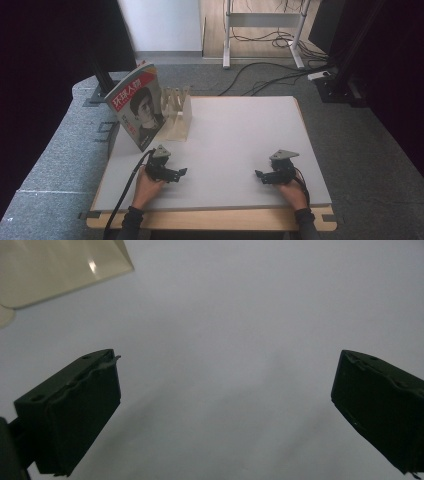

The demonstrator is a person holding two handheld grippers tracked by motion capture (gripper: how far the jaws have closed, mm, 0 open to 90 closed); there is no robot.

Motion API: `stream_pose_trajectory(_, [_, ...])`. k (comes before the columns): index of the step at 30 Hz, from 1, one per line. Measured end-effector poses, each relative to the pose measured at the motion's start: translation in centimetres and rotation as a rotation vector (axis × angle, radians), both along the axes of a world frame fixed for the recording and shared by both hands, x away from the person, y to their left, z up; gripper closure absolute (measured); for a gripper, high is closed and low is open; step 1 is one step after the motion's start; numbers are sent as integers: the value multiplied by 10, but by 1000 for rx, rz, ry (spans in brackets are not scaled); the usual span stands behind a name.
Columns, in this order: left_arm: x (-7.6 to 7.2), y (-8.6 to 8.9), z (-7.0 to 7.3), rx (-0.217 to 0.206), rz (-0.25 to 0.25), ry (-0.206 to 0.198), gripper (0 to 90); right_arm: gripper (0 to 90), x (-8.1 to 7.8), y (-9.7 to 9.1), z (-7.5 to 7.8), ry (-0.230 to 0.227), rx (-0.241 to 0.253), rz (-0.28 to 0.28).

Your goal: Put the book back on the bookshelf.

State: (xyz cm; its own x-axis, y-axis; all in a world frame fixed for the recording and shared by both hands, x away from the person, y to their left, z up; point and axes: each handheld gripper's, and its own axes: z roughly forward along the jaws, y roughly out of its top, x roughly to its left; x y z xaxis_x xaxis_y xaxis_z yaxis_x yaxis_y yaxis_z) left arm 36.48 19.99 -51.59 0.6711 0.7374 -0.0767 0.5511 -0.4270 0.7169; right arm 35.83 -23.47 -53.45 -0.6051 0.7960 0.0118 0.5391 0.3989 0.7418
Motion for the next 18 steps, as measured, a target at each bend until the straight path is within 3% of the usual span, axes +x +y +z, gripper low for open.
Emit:
stream_pose_trajectory(3, [0,-3,-7,20,-7,20,0,132,0,0,0,0,0,0])
stream_pose_trajectory(4, [0,-8,-11,57,-10,32,0,132,0,0,0,0,0,0])
stream_pose_trajectory(8, [-2,-12,-12,102,-5,15,0,132,0,0,0,0,0,0])
stream_pose_trajectory(18, [-2,-13,-13,100,-2,14,0,132,-1,0,-1,-2,-1,-3])
